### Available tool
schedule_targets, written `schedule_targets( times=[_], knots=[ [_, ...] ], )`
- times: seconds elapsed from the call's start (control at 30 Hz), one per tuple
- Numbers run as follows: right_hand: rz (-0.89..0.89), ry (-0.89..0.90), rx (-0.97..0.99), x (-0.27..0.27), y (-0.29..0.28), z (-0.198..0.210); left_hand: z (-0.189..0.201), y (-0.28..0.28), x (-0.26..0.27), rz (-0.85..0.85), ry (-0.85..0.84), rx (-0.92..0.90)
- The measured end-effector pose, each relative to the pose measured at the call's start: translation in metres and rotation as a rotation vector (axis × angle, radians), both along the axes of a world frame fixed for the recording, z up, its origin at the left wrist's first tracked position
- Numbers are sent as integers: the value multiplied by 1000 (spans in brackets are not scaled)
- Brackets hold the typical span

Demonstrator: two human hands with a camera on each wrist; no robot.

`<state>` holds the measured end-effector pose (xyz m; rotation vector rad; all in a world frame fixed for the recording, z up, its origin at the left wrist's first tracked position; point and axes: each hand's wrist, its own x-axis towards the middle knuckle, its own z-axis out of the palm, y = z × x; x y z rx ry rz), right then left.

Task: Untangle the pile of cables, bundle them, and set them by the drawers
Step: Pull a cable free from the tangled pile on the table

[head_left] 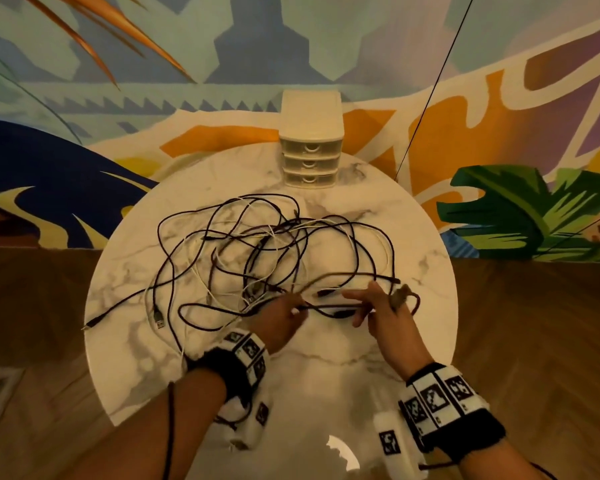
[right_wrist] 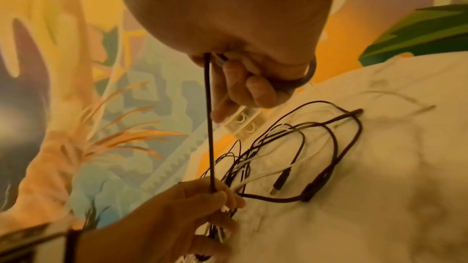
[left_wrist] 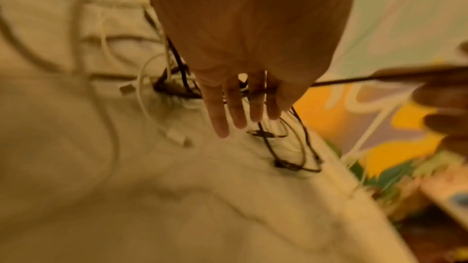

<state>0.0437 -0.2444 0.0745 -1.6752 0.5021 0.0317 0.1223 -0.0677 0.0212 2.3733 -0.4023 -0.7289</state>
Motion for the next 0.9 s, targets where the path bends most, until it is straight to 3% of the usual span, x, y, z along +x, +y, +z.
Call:
schedule_targets(
  times=[0.1,0.17,0.23,0.3,0.43,0.53,0.63,0.77,0.9],
  knots=[
    [-123,-56,107,-1,-8,1,-13,13,32,28,-157,65],
    [-109,-68,119,-1,-11,3,-30,21,39,23,-141,91],
    [-71,-36,153,-3,-10,4,-42,22,37,-89,-89,145],
    [-19,20,181,-4,-7,4,-34,15,35,-137,-88,201],
    [150,171,140,-4,5,-6,9,-9,24,-43,-277,53],
    [207,233,110,7,14,-9,25,-19,0,-181,-415,44],
    [269,223,-64,20,17,-14,13,-16,-21,-267,-367,-41],
    [205,103,28,23,22,-12,-20,3,-11,-108,-174,-105],
    [78,-49,183,21,12,11,-30,13,40,4,-305,-21]
  ],
)
